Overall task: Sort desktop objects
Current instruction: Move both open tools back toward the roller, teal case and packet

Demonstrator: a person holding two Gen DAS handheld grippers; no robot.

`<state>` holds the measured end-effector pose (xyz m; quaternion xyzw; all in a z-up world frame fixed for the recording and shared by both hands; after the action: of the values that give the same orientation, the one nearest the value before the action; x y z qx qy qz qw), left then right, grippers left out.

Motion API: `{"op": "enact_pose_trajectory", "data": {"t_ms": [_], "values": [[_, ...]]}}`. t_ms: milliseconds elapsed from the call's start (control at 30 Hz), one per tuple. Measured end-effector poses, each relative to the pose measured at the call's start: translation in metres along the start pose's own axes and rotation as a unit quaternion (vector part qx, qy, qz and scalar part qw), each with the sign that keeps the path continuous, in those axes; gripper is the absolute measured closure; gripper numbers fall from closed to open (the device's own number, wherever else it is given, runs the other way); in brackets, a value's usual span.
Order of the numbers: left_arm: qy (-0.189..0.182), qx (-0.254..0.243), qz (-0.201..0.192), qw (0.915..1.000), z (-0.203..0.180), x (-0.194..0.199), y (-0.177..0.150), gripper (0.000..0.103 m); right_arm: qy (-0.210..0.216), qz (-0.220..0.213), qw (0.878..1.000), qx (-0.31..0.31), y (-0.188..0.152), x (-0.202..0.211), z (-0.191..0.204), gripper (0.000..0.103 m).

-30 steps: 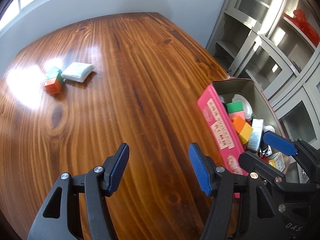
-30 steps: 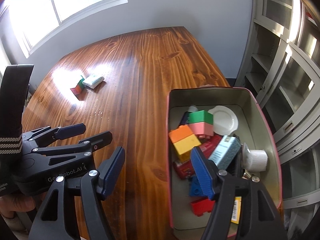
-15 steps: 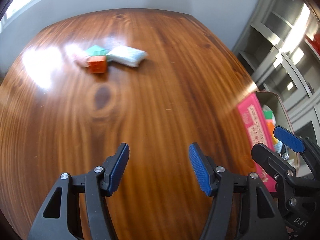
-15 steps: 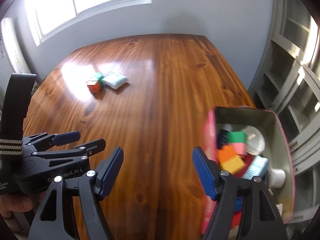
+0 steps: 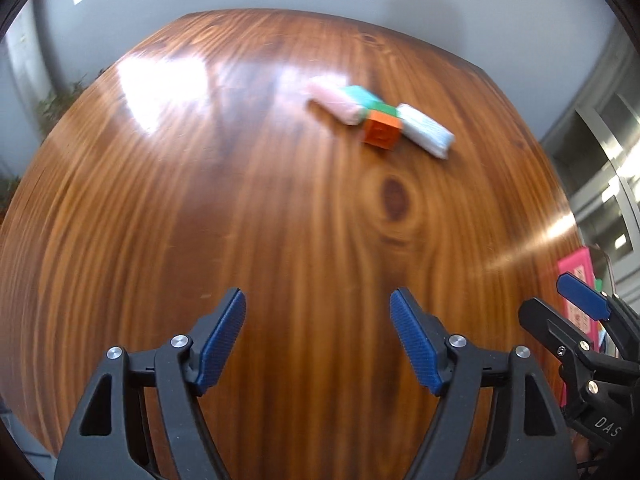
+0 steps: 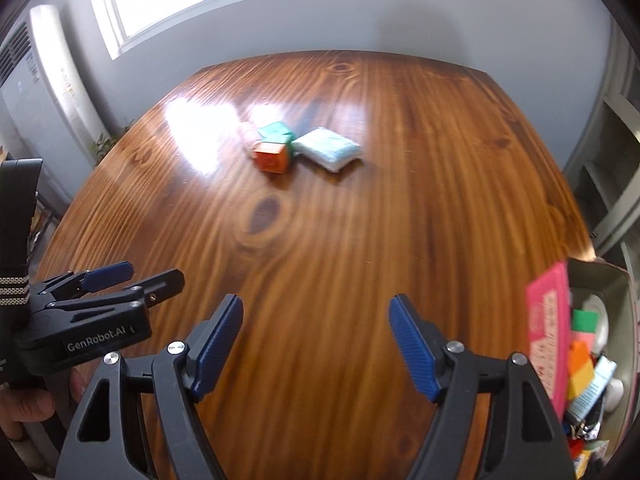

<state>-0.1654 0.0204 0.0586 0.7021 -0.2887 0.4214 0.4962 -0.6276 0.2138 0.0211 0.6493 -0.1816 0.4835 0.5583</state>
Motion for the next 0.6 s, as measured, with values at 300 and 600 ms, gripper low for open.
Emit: {"op": "enact_pose_trajectory", "data": {"t_ms": [300, 600], "values": [[0.0, 0.005, 0.014, 0.9999, 0.022, -0.011, 0.009, 0.025, -0.004, 0.031, 0.999, -0.016, 0.003, -0.023, 0.013, 0.024], [-0.026, -0.045, 0.028, 0.9983, -0.002, -0.043, 0.047, 0.025, -0.036, 0.039, 0.996, -0.077, 0.002, -0.03, -0.018, 0.024]]}}
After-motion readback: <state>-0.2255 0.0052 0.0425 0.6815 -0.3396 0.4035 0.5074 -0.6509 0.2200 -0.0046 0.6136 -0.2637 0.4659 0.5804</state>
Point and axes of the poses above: each gripper's, at about its wrist camera, not at the fingertips, and x roughly against the way its jaws point, z to its left, y to its top, the point moved 1 cm from there along -x, roughly the way its jaws point
